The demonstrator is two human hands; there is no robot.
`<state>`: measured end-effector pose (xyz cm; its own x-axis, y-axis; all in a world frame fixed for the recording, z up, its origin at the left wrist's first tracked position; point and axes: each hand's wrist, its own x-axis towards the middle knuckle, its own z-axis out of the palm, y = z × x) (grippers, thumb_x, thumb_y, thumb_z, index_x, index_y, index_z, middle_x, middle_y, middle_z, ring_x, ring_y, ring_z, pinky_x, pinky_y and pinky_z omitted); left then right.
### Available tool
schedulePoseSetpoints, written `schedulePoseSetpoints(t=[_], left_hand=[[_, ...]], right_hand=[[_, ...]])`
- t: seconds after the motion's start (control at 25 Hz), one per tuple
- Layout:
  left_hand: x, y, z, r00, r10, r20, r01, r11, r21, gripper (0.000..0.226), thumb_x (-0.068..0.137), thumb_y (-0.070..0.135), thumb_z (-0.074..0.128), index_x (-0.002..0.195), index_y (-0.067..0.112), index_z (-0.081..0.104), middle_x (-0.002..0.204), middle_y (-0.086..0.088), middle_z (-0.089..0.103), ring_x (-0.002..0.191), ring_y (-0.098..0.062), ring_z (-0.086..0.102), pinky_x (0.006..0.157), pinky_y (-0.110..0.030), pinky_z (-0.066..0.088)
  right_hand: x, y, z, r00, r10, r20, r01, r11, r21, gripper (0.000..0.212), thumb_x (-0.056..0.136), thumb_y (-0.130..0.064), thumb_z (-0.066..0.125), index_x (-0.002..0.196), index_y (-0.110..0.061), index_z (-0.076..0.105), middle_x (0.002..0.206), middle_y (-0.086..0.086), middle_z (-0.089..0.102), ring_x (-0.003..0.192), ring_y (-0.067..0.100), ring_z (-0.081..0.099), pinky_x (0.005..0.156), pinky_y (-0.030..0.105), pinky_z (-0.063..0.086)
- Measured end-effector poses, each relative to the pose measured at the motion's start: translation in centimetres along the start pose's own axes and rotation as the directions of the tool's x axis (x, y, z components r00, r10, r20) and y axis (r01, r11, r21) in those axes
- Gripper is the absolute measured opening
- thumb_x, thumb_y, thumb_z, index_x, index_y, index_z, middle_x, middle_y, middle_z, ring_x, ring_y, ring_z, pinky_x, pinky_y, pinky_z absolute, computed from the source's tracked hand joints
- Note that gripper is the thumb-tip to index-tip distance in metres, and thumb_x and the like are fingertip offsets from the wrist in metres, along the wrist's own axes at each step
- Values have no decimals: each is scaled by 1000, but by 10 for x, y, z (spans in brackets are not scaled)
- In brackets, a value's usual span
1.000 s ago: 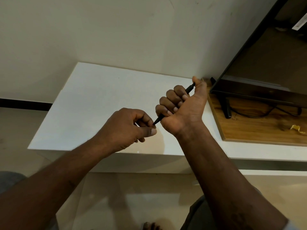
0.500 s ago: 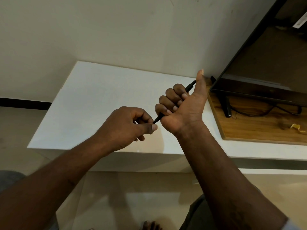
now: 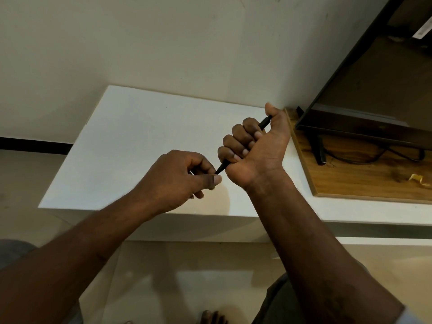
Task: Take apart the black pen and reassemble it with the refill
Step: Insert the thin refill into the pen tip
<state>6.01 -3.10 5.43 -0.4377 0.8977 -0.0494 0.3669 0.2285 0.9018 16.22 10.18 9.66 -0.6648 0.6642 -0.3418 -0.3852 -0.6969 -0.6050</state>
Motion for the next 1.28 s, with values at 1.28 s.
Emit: schedulePoseSetpoints(t=[1.28], left_hand=[[-1,0,0,1000,-9,4,10,1000,-16,10,88,37,77,82,29,75,78,14,77,67,-8,75,60,-24,54]], right_hand=[[0,0,0,1000,-10,-10,10,1000,3,60,92,-63,53,56,-21,31,50,-6,21,43,12,15,44,25,17]])
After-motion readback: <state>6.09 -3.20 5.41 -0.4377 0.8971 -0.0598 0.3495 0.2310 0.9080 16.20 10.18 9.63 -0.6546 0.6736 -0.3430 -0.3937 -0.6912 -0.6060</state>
